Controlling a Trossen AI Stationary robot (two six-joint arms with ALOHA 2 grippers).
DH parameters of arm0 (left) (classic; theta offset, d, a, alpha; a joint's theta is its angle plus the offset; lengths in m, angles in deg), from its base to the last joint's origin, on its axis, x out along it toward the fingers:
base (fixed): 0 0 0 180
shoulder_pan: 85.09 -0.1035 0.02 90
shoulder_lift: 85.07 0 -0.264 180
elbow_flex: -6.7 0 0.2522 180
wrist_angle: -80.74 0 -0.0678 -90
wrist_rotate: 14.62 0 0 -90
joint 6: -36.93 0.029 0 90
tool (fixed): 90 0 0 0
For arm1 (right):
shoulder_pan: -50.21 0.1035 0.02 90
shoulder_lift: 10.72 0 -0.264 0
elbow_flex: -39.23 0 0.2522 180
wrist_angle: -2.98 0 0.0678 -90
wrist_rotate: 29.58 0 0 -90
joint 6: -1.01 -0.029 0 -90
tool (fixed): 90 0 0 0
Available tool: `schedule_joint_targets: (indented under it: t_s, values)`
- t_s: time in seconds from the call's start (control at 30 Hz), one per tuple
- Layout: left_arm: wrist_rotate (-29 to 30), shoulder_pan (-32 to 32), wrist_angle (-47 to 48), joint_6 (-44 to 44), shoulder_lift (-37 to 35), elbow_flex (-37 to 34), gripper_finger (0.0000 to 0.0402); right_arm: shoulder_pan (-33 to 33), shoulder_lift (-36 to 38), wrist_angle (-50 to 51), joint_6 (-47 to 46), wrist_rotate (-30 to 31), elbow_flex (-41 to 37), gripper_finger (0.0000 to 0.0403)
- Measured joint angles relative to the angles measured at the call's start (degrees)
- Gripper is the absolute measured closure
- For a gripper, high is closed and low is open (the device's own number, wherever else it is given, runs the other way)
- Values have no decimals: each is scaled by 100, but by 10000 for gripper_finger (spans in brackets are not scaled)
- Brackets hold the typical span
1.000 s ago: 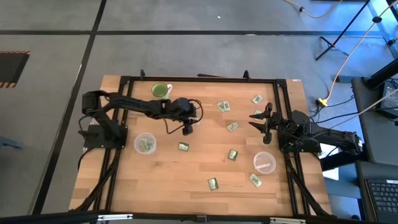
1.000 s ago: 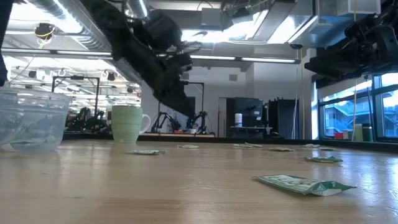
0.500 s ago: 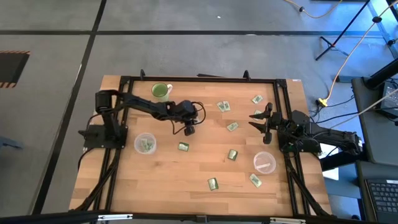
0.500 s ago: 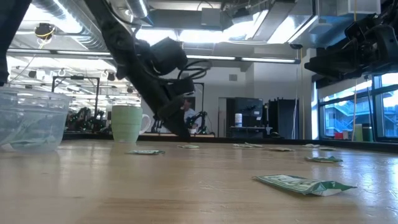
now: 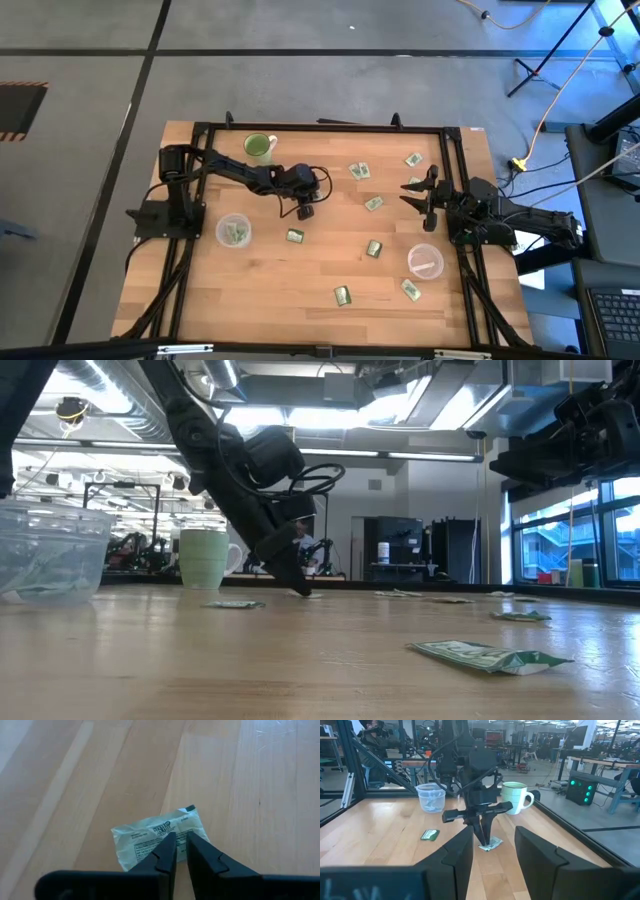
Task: Pick and place items into bin
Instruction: Put the stevia packet into the left transparent bin
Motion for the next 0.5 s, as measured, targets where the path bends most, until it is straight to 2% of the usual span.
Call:
schedule_joint_targets:
  t_s: [0.17, 0.33, 0.5]
  values:
    - [-58, 4, 38, 2, -17, -4, 398, 1, -2, 0, 0, 1, -2, 253]
    - [-72, 4, 72, 44, -47, -8, 399, 0, -2, 0, 0, -1, -2, 253]
    - [-416, 4, 276, 51, -314, -44, 400, 1, -1, 0, 0, 0, -1, 253]
